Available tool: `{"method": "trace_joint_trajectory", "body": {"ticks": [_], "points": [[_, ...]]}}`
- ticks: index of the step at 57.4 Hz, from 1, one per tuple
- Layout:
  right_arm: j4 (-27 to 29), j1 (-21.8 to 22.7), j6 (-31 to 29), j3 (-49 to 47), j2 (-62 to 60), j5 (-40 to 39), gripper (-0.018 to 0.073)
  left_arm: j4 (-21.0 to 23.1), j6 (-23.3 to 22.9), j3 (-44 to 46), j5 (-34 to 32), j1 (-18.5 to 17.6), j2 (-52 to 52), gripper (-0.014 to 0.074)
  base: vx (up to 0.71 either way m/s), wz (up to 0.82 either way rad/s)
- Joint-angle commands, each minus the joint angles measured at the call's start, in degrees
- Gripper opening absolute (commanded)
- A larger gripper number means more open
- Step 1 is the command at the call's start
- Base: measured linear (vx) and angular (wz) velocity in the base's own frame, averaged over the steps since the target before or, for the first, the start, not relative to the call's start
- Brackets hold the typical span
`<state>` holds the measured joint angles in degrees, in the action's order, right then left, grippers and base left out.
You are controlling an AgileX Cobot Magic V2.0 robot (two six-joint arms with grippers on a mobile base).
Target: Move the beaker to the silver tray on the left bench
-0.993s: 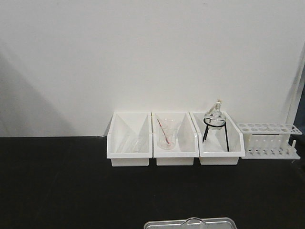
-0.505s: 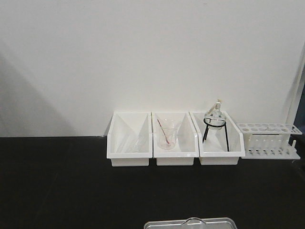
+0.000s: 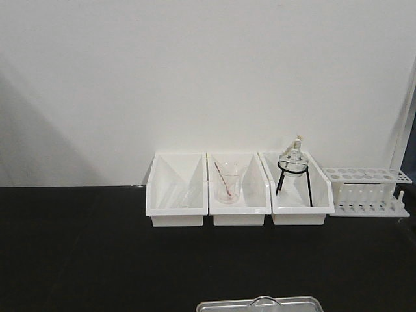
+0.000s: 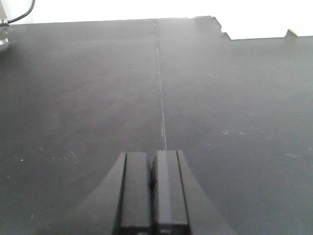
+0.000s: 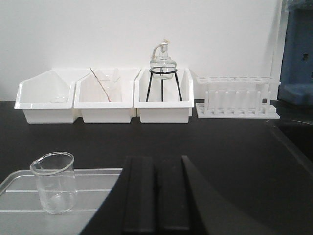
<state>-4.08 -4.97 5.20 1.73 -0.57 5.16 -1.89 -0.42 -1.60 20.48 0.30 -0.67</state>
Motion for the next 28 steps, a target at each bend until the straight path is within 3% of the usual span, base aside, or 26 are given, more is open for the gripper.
{"method": "trace_joint_trajectory", "body": {"ticks": [1,28], "points": [[-0.19,-0.01,-0.27,0.72,-1.07,-4.38,-0.0008,0.09,-0.08,-1.59,-4.43,-0.38,-0.95,0.0001,0.00,0.00],[-0.19,-0.01,-0.27,0.72,-1.02,-4.35,-0.0008,0.09,-0.08,-1.59,-4.43,-0.38,-0.95,0.0001,0.00,0.00]]}}
